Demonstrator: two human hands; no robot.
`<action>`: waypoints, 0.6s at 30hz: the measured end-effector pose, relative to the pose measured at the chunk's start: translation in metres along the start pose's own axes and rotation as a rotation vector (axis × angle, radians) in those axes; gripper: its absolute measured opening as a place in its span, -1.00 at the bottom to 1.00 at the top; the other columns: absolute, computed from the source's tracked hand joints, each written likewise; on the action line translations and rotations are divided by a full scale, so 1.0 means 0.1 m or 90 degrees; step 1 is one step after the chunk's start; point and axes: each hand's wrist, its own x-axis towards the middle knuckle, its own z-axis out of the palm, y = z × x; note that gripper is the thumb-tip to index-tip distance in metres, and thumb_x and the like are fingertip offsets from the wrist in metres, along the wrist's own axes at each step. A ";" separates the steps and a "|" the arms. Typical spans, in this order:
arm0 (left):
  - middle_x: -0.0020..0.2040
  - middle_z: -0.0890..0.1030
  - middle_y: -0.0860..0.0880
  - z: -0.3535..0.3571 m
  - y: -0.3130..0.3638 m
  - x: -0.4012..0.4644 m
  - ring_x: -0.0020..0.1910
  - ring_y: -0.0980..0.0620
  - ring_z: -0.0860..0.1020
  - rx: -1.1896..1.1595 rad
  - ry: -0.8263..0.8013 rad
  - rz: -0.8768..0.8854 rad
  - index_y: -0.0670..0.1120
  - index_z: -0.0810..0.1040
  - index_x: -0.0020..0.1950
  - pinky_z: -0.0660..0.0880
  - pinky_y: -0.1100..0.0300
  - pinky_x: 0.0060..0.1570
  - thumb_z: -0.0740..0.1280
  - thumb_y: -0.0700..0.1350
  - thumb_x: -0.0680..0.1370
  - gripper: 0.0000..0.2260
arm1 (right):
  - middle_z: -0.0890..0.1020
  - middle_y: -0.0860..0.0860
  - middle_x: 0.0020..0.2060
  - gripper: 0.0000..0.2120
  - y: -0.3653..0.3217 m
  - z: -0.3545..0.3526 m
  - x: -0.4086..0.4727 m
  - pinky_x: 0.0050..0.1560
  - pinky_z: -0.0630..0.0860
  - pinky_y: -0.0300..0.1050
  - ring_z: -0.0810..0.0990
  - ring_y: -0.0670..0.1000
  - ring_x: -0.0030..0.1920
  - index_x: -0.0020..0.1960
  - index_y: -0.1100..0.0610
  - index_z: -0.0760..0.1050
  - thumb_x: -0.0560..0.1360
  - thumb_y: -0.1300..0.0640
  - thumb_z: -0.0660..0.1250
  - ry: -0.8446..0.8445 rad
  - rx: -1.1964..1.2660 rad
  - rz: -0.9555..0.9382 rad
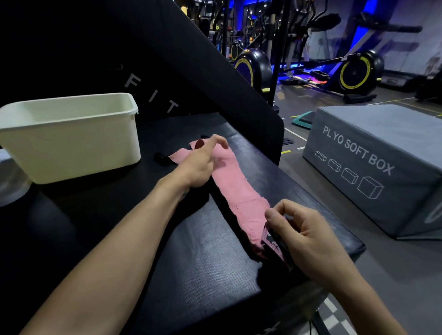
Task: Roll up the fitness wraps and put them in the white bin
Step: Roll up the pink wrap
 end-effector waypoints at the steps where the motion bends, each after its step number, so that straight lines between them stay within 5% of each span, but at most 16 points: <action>1: -0.12 0.48 -0.16 -0.01 0.00 -0.01 -0.40 -0.04 0.43 0.002 -0.009 0.005 0.21 0.35 0.21 0.51 0.11 -0.45 0.14 -0.21 0.68 -0.70 | 0.50 -0.14 -0.44 -0.70 -0.01 0.01 0.00 -0.31 0.35 -0.21 0.41 -0.18 -0.41 -0.23 0.09 0.47 0.63 -0.02 0.32 0.002 -0.007 0.000; 4: 0.22 0.54 -0.19 -0.10 -0.03 -0.07 -0.07 -0.27 0.62 0.004 -0.097 0.016 0.31 0.33 0.33 0.65 -0.18 -0.05 0.28 -0.05 0.63 -0.64 | 0.50 -0.16 -0.45 -0.70 -0.05 0.02 0.01 -0.33 0.32 -0.30 0.41 -0.20 -0.42 -0.23 0.10 0.47 0.63 0.00 0.32 0.007 -0.014 0.005; 9: 0.26 0.60 0.13 -0.11 -0.01 -0.11 0.19 0.15 0.58 0.047 -0.115 0.076 0.25 0.50 0.35 0.51 0.06 0.30 0.47 -0.20 0.53 -0.50 | 0.48 -0.18 -0.47 -0.69 -0.05 0.04 0.03 -0.34 0.28 -0.34 0.39 -0.19 -0.44 -0.24 0.10 0.45 0.64 0.02 0.32 0.011 -0.020 0.007; 13: 0.10 0.56 0.27 -0.03 0.11 -0.12 0.10 0.38 0.48 0.076 -0.064 0.164 0.06 0.58 0.29 0.34 0.46 0.14 0.42 -0.34 0.52 -0.58 | 0.47 -0.19 -0.47 -0.69 -0.06 0.05 0.03 -0.35 0.28 -0.34 0.39 -0.19 -0.44 -0.26 0.10 0.44 0.64 0.04 0.33 0.013 -0.020 0.007; 18: 0.16 0.56 0.07 0.09 0.16 -0.11 0.15 0.09 0.51 0.103 -0.048 0.150 0.06 0.51 0.35 0.39 0.35 0.11 0.31 -0.32 0.55 -0.57 | 0.47 -0.18 -0.49 -0.69 -0.08 0.05 0.02 -0.37 0.28 -0.33 0.38 -0.19 -0.46 -0.27 0.08 0.43 0.64 0.05 0.33 0.008 -0.017 0.004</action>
